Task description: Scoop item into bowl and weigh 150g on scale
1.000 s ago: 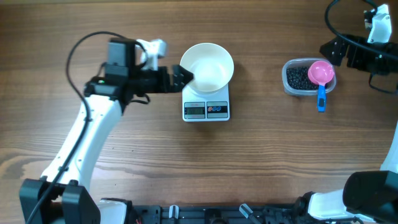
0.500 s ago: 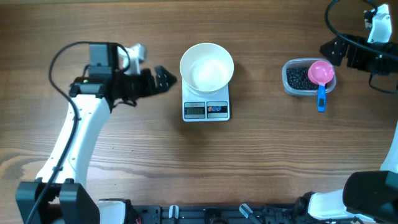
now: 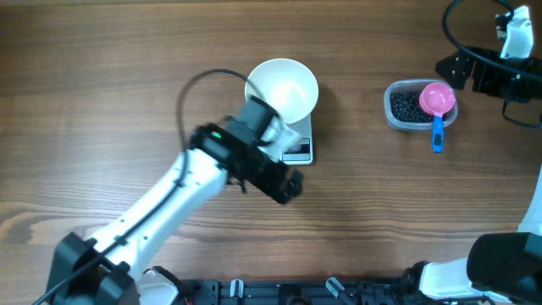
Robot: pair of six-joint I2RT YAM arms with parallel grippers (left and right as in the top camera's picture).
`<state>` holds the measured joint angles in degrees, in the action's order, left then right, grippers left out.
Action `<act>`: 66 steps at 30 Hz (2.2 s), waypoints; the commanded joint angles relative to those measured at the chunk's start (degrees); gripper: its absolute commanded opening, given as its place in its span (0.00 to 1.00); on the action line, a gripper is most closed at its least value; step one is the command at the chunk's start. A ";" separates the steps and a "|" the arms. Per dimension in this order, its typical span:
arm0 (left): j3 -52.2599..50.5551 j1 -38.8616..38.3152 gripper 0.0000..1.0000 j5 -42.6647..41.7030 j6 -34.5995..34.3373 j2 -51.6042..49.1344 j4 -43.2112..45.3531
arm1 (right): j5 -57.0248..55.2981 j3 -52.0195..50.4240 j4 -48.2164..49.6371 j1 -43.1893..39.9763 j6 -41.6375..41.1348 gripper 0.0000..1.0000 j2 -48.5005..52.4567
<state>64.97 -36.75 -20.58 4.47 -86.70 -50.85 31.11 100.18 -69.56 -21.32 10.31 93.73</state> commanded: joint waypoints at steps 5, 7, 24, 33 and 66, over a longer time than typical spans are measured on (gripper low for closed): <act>-0.13 -10.69 1.00 17.31 9.11 -7.96 11.06 | 1.31 -0.37 0.13 0.09 -0.39 1.00 0.57; -0.13 -11.41 1.00 17.49 10.93 -9.22 13.07 | 1.29 -0.37 0.13 0.09 -0.39 1.00 0.57; -0.13 -11.30 1.00 21.31 14.84 -18.12 15.39 | 1.29 -0.37 0.13 0.09 -0.39 1.00 0.57; -0.13 -11.32 1.00 21.33 14.86 -20.55 16.85 | 1.29 -0.37 0.13 0.09 -0.39 1.00 0.57; -0.13 -10.25 1.00 20.92 14.82 -25.83 19.74 | 1.31 -0.37 0.13 0.09 -0.39 1.00 0.57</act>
<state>65.93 -47.16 4.43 19.00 -108.55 -30.65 31.11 100.18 -69.56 -21.32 10.31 93.73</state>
